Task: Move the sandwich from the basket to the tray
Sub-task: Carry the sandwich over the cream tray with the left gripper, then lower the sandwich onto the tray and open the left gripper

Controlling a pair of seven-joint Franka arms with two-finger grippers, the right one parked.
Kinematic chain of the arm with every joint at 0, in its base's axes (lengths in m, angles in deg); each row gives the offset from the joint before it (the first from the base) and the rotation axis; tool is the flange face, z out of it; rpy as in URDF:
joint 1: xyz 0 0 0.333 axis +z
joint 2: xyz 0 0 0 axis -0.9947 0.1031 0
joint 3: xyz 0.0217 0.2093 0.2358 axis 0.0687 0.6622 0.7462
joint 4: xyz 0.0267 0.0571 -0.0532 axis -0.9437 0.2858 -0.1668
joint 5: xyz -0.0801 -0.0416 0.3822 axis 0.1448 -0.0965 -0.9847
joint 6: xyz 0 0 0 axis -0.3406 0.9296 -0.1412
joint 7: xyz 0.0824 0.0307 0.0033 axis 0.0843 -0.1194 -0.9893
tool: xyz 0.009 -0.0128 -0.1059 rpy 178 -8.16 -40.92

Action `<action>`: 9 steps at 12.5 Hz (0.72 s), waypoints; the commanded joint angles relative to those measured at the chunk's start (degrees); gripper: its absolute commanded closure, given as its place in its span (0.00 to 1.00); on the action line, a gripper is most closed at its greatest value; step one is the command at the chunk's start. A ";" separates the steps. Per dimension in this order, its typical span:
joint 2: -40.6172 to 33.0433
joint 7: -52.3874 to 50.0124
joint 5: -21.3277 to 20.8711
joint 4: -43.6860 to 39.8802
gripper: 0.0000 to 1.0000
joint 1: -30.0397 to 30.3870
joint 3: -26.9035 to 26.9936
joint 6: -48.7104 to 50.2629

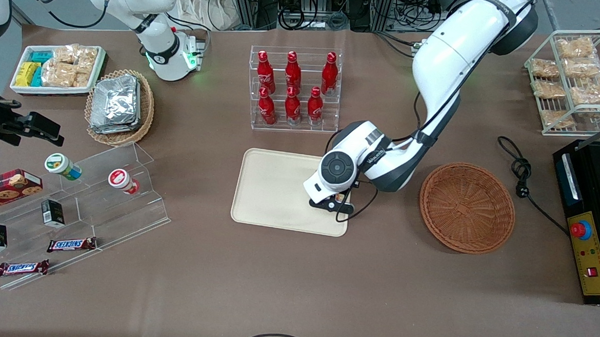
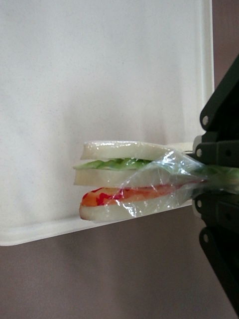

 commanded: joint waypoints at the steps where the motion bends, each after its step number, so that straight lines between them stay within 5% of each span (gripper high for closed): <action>1: 0.75 -1.20 -1.31 -0.18 0.00 -0.52 0.18 -1.18; 9: -5.56 0.03 -0.87 -1.41 0.00 2.20 0.10 4.77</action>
